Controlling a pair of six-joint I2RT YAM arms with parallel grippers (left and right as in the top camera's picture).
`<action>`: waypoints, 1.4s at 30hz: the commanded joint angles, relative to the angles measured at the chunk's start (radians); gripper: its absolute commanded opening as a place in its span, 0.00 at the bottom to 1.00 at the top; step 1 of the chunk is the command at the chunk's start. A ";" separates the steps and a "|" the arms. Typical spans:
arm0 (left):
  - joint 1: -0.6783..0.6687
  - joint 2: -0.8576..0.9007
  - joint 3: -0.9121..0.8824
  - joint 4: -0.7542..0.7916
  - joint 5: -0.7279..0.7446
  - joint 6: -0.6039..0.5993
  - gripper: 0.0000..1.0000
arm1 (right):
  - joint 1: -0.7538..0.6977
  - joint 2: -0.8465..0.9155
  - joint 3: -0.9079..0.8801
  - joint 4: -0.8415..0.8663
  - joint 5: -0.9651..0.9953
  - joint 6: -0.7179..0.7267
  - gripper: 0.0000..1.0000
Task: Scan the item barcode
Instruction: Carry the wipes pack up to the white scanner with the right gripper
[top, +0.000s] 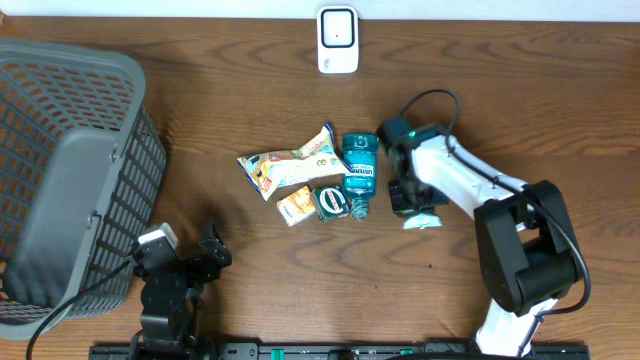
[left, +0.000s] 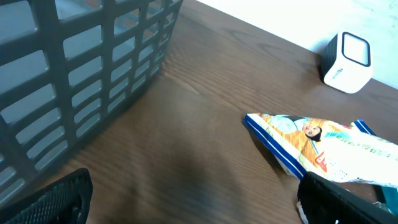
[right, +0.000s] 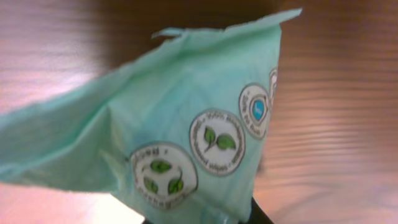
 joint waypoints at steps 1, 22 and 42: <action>0.001 -0.005 -0.006 -0.002 -0.009 -0.010 0.98 | -0.031 -0.043 0.091 -0.070 -0.514 -0.343 0.01; 0.001 -0.005 -0.006 -0.002 -0.009 -0.009 0.98 | -0.099 -0.130 0.122 -0.451 -1.332 -1.378 0.01; 0.001 -0.005 -0.006 -0.002 -0.009 -0.009 0.98 | -0.095 -0.130 0.124 0.414 -0.640 -0.692 0.01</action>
